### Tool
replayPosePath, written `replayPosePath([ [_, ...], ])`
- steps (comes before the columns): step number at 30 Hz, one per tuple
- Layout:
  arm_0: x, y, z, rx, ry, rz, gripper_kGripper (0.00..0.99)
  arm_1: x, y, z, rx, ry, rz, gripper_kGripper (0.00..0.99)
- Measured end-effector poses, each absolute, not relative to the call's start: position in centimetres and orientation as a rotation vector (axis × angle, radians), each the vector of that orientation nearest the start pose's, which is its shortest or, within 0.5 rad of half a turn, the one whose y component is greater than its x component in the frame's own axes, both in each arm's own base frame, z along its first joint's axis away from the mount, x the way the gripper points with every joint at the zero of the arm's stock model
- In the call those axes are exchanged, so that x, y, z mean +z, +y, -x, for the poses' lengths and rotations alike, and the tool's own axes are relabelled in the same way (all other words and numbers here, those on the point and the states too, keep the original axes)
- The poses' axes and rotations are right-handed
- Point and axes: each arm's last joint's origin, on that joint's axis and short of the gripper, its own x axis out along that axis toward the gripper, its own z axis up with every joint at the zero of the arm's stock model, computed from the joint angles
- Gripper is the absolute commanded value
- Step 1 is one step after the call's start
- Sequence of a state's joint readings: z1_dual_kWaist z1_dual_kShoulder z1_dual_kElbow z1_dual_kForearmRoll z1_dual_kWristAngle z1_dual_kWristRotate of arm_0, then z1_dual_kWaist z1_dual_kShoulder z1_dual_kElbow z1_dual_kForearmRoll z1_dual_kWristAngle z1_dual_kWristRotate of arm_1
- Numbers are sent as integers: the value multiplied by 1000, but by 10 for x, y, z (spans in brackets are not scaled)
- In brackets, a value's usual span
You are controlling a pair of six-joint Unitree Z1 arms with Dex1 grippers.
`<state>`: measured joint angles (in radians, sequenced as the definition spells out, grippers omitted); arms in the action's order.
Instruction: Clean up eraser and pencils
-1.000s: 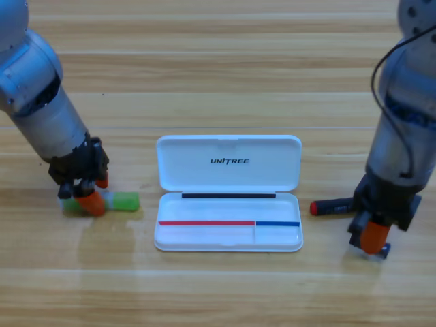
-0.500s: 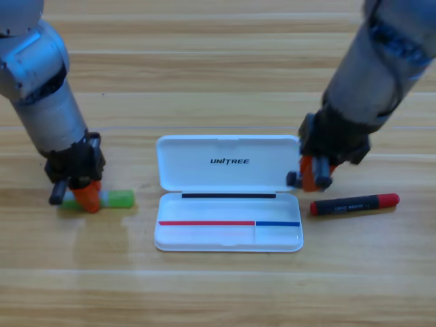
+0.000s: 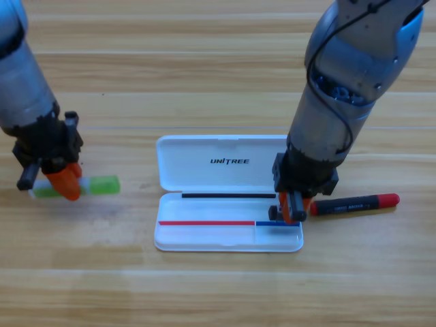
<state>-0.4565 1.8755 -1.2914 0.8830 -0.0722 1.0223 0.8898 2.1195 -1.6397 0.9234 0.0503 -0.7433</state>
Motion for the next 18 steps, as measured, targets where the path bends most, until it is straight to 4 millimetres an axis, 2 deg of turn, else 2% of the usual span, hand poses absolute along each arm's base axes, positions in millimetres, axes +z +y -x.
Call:
replayPosePath([
  [3, 253, -147, -291, -1152, 1126, -1078, 0, 227, 334, -266, 1279, 1022, 1176, 0],
  [14, 254, -147, -290, -1154, 1128, -1071, 0, 215, 342, -273, 1281, 1034, 1179, 0],
  [18, 254, -147, -290, -1154, 1128, -1070, 0, 216, 343, -273, 1279, 1033, 1176, 716],
])
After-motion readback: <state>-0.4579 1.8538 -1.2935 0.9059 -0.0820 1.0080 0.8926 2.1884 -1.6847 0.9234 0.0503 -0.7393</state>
